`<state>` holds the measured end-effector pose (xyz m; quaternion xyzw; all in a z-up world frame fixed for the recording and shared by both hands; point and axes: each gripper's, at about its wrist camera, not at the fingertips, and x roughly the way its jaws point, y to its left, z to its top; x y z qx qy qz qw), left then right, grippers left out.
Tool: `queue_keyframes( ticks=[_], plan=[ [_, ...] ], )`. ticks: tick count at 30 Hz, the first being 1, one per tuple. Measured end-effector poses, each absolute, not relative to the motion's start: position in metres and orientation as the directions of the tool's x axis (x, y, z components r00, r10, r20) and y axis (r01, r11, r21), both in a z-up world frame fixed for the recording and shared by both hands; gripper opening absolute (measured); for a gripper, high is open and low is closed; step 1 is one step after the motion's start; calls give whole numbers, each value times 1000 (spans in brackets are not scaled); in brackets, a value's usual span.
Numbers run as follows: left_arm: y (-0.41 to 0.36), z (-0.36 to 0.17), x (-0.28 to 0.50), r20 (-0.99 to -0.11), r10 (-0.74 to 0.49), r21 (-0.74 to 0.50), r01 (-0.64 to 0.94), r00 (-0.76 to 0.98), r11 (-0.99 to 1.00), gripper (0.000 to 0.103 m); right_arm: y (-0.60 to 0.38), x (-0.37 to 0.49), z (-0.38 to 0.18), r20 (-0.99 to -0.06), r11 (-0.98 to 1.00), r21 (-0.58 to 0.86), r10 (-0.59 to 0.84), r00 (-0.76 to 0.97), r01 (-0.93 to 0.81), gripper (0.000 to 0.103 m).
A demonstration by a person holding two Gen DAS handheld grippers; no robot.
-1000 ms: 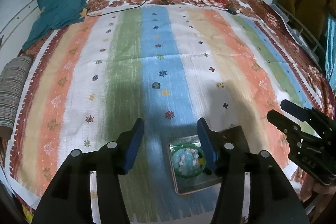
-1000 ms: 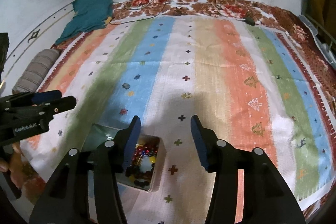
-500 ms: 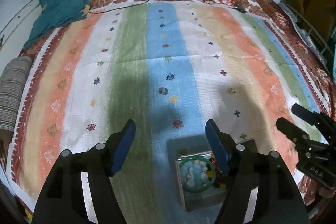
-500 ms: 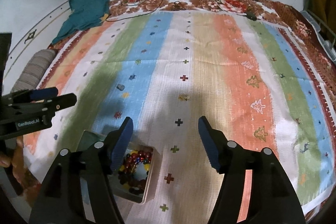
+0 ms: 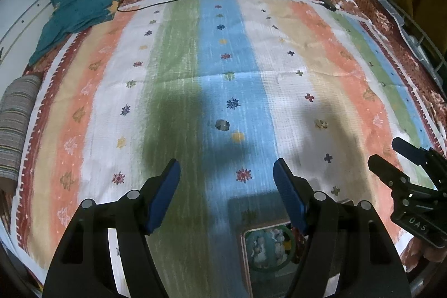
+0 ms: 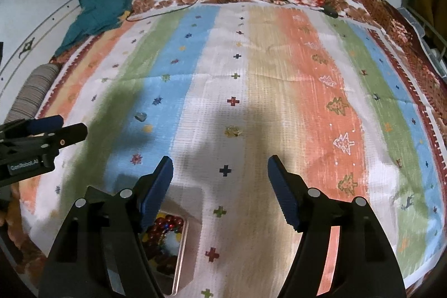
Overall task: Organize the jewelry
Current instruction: 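Move both tools toward the small silver ring and gold ring on the cloth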
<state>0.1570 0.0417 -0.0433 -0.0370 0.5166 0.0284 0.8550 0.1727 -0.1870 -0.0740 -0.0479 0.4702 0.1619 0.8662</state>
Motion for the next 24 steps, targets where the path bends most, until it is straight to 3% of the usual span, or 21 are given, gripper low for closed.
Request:
queue_keyframes(
  ticks=[24],
  plan=[
    [51,-78,208,-921,7,-46,-125,389,991,69,-178,219,-109,-873,949,42,186,450,-312,70]
  ],
)
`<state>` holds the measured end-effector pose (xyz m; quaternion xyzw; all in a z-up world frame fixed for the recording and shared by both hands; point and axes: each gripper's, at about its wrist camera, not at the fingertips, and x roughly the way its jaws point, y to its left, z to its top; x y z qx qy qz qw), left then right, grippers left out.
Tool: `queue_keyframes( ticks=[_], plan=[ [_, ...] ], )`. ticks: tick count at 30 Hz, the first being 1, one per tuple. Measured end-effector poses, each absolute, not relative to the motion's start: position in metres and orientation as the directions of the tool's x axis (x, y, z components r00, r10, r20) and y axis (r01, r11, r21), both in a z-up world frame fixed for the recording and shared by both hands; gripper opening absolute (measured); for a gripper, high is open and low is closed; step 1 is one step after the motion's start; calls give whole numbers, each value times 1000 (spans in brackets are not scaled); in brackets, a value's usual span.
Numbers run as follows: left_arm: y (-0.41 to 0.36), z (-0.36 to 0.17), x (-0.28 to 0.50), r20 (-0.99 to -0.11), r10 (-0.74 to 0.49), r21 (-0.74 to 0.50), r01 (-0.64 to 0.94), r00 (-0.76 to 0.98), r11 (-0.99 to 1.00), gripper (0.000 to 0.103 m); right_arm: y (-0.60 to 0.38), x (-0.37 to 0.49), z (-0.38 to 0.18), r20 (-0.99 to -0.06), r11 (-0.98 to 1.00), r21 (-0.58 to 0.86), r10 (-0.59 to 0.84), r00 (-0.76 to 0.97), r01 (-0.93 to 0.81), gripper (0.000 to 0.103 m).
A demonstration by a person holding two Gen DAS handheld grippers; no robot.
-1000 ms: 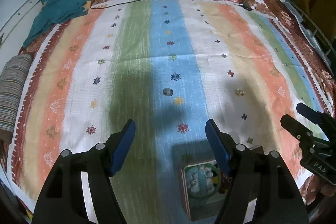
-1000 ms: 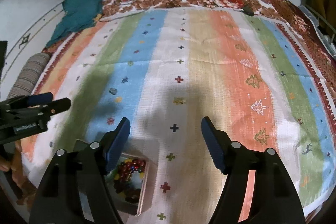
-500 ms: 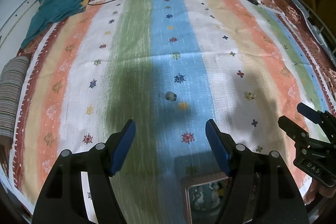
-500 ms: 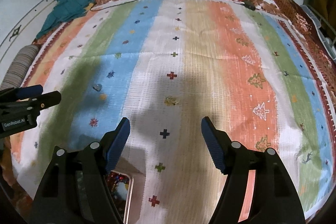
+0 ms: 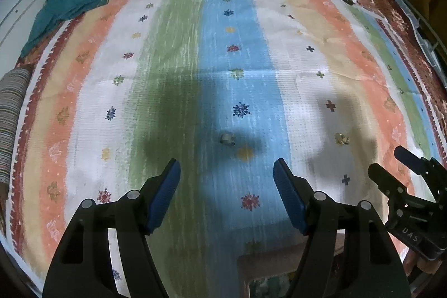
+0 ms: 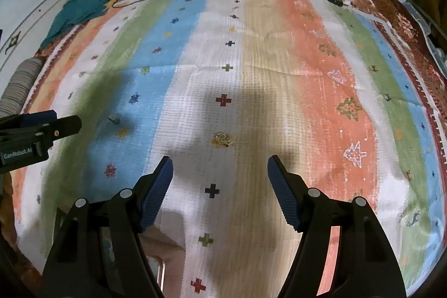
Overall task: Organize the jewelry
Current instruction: 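Move both tools toward the small silver ring and gold ring on the cloth, then grasp small silver ring with left tool while right tool grasps gold ring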
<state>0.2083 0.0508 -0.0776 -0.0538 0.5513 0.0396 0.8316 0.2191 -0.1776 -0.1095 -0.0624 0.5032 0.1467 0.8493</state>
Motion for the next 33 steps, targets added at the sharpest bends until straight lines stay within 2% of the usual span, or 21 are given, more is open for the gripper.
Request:
queue_keyframes(
  ticks=[27,30,32,33],
  plan=[
    [57,-132,260,-957,8,-28,-119,289,993,66,-164,265,-157,-924,948,17,136,358,-318,70],
    [57,-136,264,-960,2,-33,-120,280,992,64,-163,268,-161,-927,948,13,131,352,-317,70],
    [56,-139,267,-963,-5,-37,-114,270,993,53,-163,271,-163,-924,951,10,127,360,-308,70],
    [56,-141,268,-964,-3,-35,-115,266,993,53,-163,273,-165,-926,952,17,131,354,-307,70]
  ],
)
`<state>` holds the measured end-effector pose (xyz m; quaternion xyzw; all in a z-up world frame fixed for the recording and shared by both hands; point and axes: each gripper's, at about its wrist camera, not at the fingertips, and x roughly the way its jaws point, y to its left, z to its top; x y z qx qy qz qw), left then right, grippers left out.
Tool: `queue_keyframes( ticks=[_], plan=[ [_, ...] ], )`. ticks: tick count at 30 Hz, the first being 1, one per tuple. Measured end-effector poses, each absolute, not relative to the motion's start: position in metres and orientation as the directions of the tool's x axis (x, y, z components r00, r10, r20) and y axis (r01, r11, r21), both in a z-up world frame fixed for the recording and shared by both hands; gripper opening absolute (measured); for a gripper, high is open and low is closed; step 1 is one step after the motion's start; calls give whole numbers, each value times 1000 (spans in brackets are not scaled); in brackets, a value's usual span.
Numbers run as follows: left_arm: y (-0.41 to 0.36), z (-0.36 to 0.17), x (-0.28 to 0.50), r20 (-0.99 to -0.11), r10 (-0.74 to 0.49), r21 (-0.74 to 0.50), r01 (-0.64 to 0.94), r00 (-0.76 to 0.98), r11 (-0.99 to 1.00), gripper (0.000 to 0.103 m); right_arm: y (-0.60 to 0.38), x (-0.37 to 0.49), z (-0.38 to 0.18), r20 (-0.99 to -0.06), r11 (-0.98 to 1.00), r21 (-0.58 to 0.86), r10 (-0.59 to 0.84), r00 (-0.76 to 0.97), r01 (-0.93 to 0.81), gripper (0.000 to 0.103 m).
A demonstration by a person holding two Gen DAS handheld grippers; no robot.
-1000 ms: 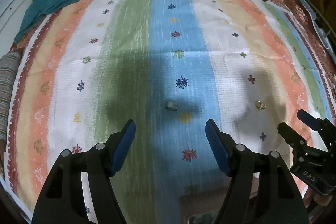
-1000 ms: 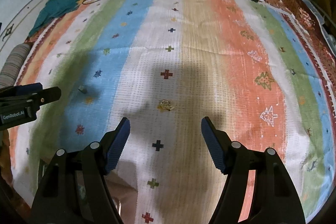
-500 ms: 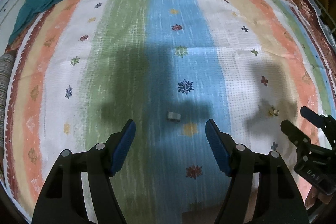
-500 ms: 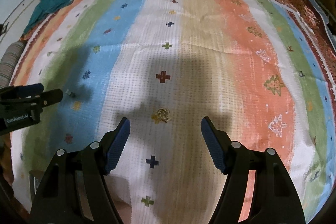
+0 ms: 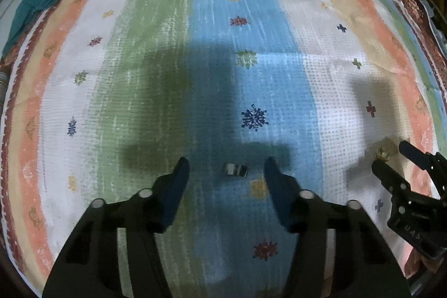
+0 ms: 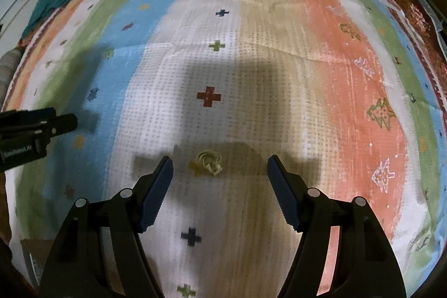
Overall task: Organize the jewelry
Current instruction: 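Grasp small silver ring with left tool while right tool grasps gold ring, then lift both rings and carry them toward the silver tin with both tools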
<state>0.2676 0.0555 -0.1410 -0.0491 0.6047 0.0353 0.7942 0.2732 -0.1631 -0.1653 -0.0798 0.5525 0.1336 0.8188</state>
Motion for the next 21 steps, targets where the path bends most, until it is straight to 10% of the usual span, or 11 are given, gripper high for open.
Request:
queue_keyframes(
  ticks=[14,21],
  plan=[
    [49,-154,276,-964,21,-1,-83,266,997,19,-154,280,-170,-929,947,35,148,340,-319,19],
    [46,-153,275,-964,28,7,-78,265,997,18,-156,278,-168,-926,947,41,156,345,-318,17]
  ],
)
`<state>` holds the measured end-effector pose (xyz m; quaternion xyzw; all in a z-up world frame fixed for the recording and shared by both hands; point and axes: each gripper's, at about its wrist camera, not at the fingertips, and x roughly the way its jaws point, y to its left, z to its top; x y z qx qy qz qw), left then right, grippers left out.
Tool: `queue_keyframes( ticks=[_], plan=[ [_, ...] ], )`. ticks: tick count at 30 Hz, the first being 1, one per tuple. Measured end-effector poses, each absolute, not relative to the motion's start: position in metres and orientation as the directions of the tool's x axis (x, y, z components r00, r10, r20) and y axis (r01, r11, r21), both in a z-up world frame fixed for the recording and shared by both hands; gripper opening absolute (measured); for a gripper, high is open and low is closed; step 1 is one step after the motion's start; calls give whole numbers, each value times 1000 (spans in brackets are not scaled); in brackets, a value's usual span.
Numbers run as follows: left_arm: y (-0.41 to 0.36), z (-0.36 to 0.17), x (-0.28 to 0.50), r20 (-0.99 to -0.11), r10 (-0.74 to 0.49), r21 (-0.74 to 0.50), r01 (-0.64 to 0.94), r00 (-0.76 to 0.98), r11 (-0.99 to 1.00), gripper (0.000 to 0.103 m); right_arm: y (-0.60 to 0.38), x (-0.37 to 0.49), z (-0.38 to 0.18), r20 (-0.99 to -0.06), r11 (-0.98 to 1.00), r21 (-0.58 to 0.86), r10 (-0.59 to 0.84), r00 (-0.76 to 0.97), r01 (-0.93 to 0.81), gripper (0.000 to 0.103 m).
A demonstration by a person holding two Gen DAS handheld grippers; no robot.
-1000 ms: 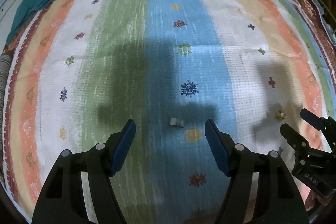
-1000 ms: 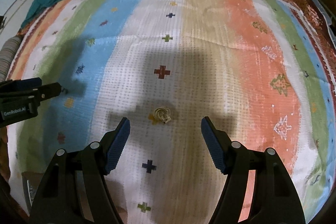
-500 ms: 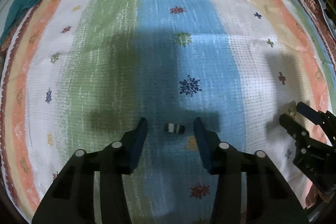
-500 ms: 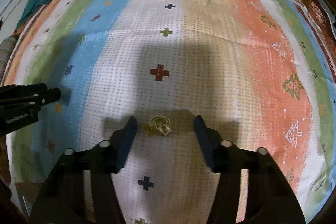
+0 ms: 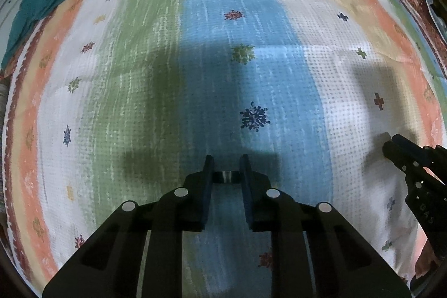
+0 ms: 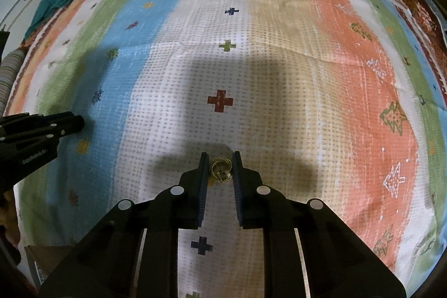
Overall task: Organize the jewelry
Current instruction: 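Lift both rings and carry them toward the silver tin with both tools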
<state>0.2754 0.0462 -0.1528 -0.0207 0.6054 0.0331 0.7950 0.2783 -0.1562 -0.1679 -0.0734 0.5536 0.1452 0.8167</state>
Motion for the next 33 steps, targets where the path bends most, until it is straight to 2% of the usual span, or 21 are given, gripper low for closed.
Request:
queue_keyframes(
  ticks=[16,33],
  plan=[
    [41,-120,251,-944,39,25,-47,327,999,18,-158,257,-138,-899,942,48,185,397,-332,17],
    [20,-65,210,-902,-22,-25,-2,431,1000,18,-161,213,-89,-847,933,31,215,486,-359,17]
  ],
)
